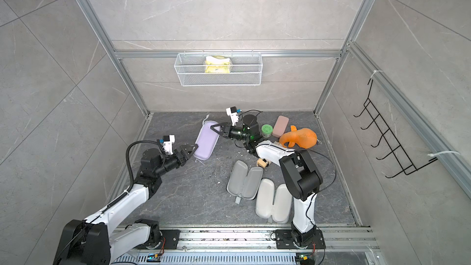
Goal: Put umbrellas into zippered umbrella sleeves
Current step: Adjust the umbrella sleeve.
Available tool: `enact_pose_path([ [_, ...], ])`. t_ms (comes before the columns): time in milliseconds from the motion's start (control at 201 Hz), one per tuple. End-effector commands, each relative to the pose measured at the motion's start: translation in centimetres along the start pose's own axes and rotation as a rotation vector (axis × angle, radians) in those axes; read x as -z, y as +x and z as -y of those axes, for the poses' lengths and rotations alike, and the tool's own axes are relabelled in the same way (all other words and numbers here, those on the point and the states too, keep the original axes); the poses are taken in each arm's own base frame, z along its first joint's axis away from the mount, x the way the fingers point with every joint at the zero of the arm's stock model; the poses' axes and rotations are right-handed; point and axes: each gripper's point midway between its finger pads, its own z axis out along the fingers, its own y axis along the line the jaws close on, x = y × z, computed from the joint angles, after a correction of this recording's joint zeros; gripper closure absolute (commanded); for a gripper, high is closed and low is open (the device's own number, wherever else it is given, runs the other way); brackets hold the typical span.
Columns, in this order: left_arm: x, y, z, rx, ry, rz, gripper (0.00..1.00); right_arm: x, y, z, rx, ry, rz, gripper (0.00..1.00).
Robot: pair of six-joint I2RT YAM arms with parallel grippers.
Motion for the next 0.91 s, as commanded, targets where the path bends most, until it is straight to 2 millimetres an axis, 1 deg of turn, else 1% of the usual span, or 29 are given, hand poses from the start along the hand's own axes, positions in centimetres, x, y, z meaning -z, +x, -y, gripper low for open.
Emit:
enact_pose_path([
  [0,1.0,-3.7,2.0,0.060,0.058,0.262,0.04,0.3,-4.0,-2.2,-0.091,-0.048,0.270,0.87],
  [124,1.1,-3.8,2.8,0.056,0.091,0.313,0.03,-0.2,-3.5,-3.1,-0.111,-0.032,0.319,0.88],
  [194,0.6,-3.7,3.2,0.059,0.107,0.310,0.04,-0.4,-2.8,-3.1,-0.137,-0.017,0.336,0.88],
  [284,-0.6,-3.4,3.4,0.065,0.124,0.293,0.07,-0.8,-1.5,-3.3,-0.183,-0.014,0.341,0.87],
  [388,-1.3,-4.1,4.5,0.074,0.185,0.309,0.14,-1.1,-0.2,-3.5,-0.220,-0.002,0.343,0.86],
  [493,-1.9,-4.7,5.6,0.063,0.237,0.315,0.27,-0.9,0.6,-3.5,-0.242,0.008,0.344,0.82],
  [548,-2.1,-4.8,6.0,0.062,0.263,0.314,0.37,-0.9,0.9,-3.6,-0.243,0.007,0.337,0.81],
  [617,-2.3,-4.9,6.0,0.074,0.279,0.318,0.51,-0.7,1.0,-3.6,-0.247,0.007,0.335,0.77],
  [682,-2.3,-4.9,6.0,0.078,0.285,0.322,0.66,-0.5,1.2,-3.5,-0.244,0.007,0.329,0.66],
  [732,-2.3,-5.1,5.7,0.084,0.274,0.324,0.74,-0.1,1.1,-3.5,-0.233,0.002,0.318,0.53],
  [767,-2.1,-5.4,5.3,0.094,0.263,0.329,0.77,0.5,1.0,-3.3,-0.217,0.001,0.311,0.46],
  [817,-1.9,-5.9,4.7,0.111,0.246,0.325,0.80,1.4,1.1,-2.5,-0.191,0.014,0.292,0.41],
  [901,-1.5,-6.9,4.2,0.127,0.230,0.287,0.82,3.8,0.8,-0.4,-0.114,0.071,0.264,0.40],
])
